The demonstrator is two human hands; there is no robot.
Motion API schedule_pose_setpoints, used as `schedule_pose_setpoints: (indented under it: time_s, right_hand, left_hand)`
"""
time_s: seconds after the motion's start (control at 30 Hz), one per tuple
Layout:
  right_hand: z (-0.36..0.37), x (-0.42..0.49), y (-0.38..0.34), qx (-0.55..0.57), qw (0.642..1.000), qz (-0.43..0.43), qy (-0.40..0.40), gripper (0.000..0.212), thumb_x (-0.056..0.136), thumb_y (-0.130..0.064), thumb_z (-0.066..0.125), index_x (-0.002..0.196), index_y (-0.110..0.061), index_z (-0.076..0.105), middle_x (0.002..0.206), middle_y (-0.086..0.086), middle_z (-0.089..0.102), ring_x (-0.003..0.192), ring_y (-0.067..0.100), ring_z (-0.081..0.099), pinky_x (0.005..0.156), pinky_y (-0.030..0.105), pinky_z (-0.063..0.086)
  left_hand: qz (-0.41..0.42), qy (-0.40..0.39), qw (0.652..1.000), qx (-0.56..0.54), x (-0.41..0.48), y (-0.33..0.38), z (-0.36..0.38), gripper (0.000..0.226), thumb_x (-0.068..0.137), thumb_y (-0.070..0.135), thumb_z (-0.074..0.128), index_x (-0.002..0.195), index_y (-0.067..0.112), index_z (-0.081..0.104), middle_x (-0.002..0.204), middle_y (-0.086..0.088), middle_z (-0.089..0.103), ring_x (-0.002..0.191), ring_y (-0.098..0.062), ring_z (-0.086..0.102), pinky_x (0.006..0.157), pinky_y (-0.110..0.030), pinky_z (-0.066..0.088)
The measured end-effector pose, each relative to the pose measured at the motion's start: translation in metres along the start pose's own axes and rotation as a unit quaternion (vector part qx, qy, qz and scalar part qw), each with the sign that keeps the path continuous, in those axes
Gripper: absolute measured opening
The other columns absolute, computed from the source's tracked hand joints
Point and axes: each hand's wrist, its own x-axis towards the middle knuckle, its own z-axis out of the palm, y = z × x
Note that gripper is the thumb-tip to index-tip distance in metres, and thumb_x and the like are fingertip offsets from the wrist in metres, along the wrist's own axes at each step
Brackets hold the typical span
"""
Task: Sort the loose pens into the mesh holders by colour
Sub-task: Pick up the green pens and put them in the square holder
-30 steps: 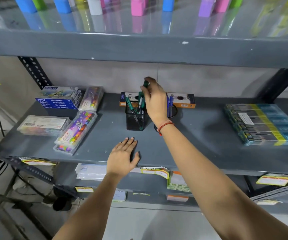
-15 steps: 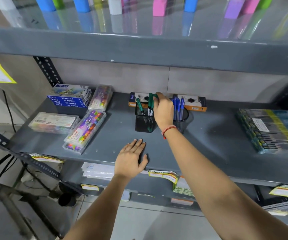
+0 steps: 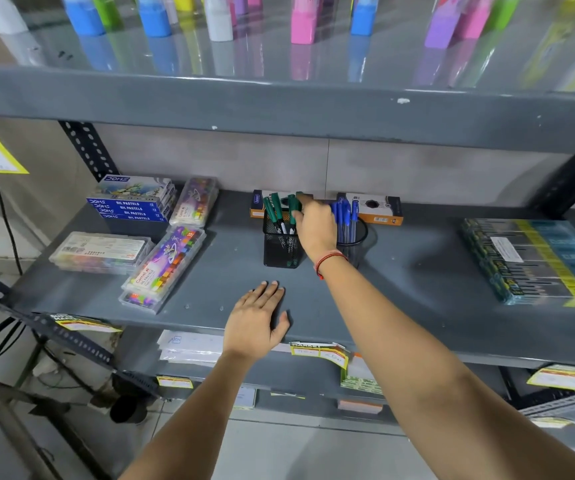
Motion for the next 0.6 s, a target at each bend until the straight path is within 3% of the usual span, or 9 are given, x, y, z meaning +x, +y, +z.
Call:
schedule_pose_setpoints:
  time_s: [0.1, 0.17, 0.23, 0.33, 0.47, 0.6]
  right_hand:
    - [-0.001, -0.001, 0.001, 0.049, 0.999, 0.013, 0.005, 0.03, 0.09, -0.013, 0.063, 0.118, -0.003, 0.057, 0.096, 0.021, 0.071, 0.096, 0.036, 0.067, 0.081, 0.045, 0.059]
    - [-0.003, -0.005, 0.006, 0.096, 0.995, 0.025, 0.02, 0.04, 0.087, -0.013, 0.066, 0.123, -0.006, 0.053, 0.095, 0.019, 0.071, 0.096, 0.033, 0.065, 0.083, 0.044, 0.057]
    - [-0.006, -0.013, 0.014, 0.135, 0.988, 0.042, 0.057, 0.034, 0.086, -0.014, 0.067, 0.117, -0.005, 0.058, 0.096, 0.017, 0.07, 0.098, 0.032, 0.063, 0.085, 0.043, 0.055]
    - [-0.01, -0.031, 0.032, 0.122, 0.981, 0.042, 0.142, 0.032, 0.084, -0.021, 0.068, 0.111, -0.006, 0.062, 0.108, 0.016, 0.064, 0.108, 0.033, 0.054, 0.092, 0.043, 0.05]
    - [-0.017, -0.045, 0.063, 0.084, 0.979, 0.051, 0.177, 0.066, 0.071, -0.035, 0.079, 0.125, -0.009, 0.053, 0.125, 0.014, 0.051, 0.116, 0.03, 0.046, 0.1, 0.041, 0.043]
    - [-0.016, -0.047, 0.086, 0.132, 0.982, 0.107, 0.078, 0.106, 0.061, -0.044, 0.085, 0.143, -0.008, 0.028, 0.147, 0.015, 0.033, 0.138, 0.032, 0.029, 0.112, 0.045, 0.034]
  left_hand:
    - [-0.012, -0.02, 0.999, -0.038, 0.003, -0.002, -0.002, 0.048, 0.092, 0.038, 0.048, 0.135, 0.015, 0.047, 0.145, -0.003, 0.044, 0.137, -0.018, 0.033, 0.113, -0.034, 0.023]
    - [-0.043, -0.018, 0.994, -0.101, 0.006, -0.002, -0.009, 0.049, 0.091, 0.037, 0.052, 0.135, 0.016, 0.046, 0.144, -0.004, 0.045, 0.135, -0.018, 0.037, 0.111, -0.035, 0.028]
    - [-0.092, 0.021, 0.979, -0.18, 0.013, 0.0, -0.016, 0.051, 0.089, 0.036, 0.056, 0.135, 0.016, 0.045, 0.141, -0.006, 0.049, 0.131, -0.021, 0.043, 0.107, -0.038, 0.036]
    - [-0.174, 0.097, 0.946, -0.257, 0.032, 0.007, -0.022, 0.066, 0.084, 0.035, 0.064, 0.14, 0.017, 0.033, 0.145, -0.008, 0.042, 0.132, -0.023, 0.038, 0.106, -0.037, 0.033]
    - [-0.224, 0.117, 0.919, -0.303, 0.07, 0.018, -0.022, 0.106, 0.068, 0.042, 0.079, 0.146, 0.019, 0.012, 0.152, -0.008, 0.026, 0.138, -0.023, 0.024, 0.106, -0.04, 0.031]
    - [-0.259, 0.124, 0.895, -0.341, 0.096, 0.025, -0.01, 0.117, 0.061, 0.043, 0.084, 0.147, 0.019, 0.008, 0.155, -0.008, 0.022, 0.139, -0.024, 0.024, 0.109, -0.039, 0.027]
